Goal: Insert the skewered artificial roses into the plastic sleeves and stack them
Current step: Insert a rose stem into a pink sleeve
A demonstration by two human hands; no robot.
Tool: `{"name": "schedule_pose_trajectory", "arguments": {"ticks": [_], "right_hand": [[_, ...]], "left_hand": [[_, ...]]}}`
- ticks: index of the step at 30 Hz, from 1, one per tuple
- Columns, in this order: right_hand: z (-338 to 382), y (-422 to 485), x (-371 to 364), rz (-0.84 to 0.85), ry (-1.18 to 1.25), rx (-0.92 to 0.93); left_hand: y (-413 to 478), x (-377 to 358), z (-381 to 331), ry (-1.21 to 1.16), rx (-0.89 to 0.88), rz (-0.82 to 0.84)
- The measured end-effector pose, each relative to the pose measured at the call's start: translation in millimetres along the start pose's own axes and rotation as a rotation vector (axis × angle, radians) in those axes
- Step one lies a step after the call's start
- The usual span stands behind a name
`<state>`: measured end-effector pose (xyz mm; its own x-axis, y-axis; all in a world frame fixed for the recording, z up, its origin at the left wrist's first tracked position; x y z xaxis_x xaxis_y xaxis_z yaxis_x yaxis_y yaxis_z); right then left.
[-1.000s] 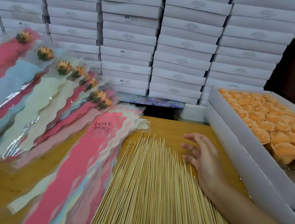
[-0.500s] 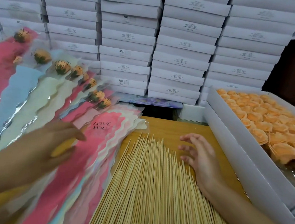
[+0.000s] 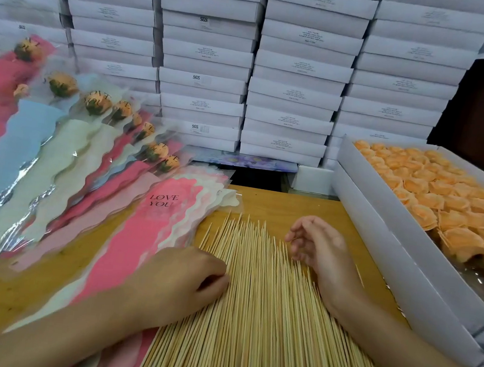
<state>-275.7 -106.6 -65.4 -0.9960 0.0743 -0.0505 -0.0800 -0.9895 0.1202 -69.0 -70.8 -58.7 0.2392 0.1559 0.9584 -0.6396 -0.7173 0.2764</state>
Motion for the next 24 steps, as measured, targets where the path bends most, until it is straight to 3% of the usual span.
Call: {"name": "schedule_pose_trajectory", "arguments": {"ticks": [6, 9, 13, 16, 24], "right_hand": [[22.2, -20.1, -18.2, 0.137, -0.250, 0.188], [43.1, -31.1, -34.1, 0.272, -0.318, 0.168], [77.3, -48.2, -47.1, 0.494, -0.748, 0.213], [103.9, -53.7, -31.2, 0.467, -1.238, 0.392], [150.5, -8.0, 89.7, 0.214, -1.412, 0.294]], "left_hand": [[-4.9, -7.5, -0.2, -0.005, -0.011, -0.049], [-5.1, -7.3, -2.8, -0.001, -0.010, -0.036], [-4.9, -6.4, -4.3, 0.005, -0.009, -0.038], [-5.7, -6.7, -4.4, 0.012, -0.009, -0.041], [-4.8, -5.7, -4.9, 0.012, -0.007, -0.041]]}}
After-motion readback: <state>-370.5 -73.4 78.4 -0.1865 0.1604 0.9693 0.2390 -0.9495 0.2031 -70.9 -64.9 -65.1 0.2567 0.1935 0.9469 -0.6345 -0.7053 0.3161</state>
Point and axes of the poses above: each hand's wrist, its own y-axis towards the middle knuckle, its own x-axis out of the back of the hand, z = x × y, the point moved 5 cm from there along y, towards the middle knuckle, and after that the axes turned 2 degrees about -x, right-handed, at the moved point
